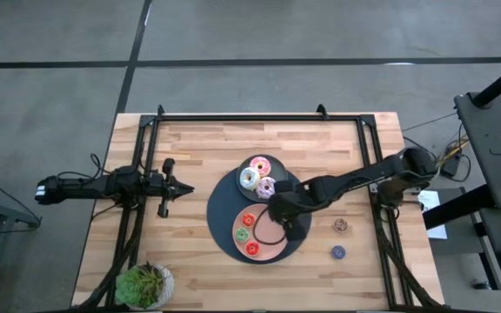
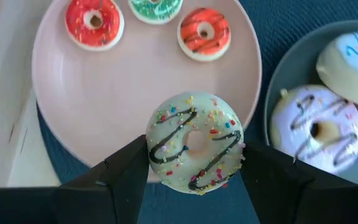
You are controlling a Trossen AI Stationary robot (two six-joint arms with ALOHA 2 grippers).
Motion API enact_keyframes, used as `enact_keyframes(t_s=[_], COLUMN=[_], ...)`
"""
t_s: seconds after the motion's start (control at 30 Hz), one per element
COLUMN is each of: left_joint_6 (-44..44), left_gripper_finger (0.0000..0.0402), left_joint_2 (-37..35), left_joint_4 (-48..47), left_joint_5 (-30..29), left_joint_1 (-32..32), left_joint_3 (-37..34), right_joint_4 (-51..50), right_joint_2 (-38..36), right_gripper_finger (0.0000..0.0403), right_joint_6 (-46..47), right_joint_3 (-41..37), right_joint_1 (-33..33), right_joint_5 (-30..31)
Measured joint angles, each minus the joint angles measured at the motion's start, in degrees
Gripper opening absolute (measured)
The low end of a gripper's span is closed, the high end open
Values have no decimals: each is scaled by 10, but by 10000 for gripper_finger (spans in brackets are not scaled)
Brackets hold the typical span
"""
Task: Pick & Place donuts
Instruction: Put the small white doughnut into the pink plate
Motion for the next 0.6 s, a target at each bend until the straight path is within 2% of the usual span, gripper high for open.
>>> enact_keyframes(t_s=[0.6], left_joint_6=[0], left_gripper_finger=[0], left_joint_2=[0], left_joint_4=[0], left_joint_5=[0], left_joint_1=[0], left_joint_3=[0], right_joint_4=[11], right_joint_2=[128], right_gripper_finger=[226], right_joint_6=[-2], right_joint_3=[70], right_joint_1=[-3], right_joint_5=[0])
